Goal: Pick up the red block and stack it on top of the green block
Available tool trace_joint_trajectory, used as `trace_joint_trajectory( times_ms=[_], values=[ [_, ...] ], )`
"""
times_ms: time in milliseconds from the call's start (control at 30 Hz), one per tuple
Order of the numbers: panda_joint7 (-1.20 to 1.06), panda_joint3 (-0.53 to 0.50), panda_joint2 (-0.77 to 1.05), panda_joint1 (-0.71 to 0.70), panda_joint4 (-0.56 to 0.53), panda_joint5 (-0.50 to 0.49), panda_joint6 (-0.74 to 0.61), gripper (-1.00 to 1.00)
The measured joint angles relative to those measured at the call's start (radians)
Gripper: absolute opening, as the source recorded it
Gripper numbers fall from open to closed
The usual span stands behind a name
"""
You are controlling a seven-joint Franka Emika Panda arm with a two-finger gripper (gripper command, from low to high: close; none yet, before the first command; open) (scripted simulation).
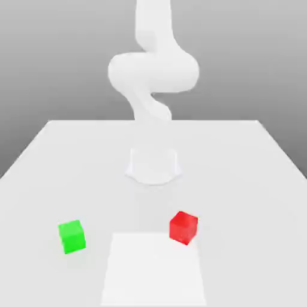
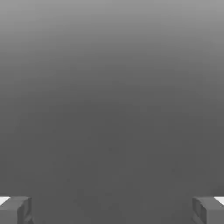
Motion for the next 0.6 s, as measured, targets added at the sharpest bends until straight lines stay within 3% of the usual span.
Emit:
trace_joint_trajectory(
  times_ms=[500, 600],
  values=[
    [0.5, 0.235, 0.434, -0.031, -0.512, 0.116, 0.365, 0.0],
    [0.639, 0.282, 0.628, -0.058, -0.58, 0.074, 0.515, 0.0]
  ],
)
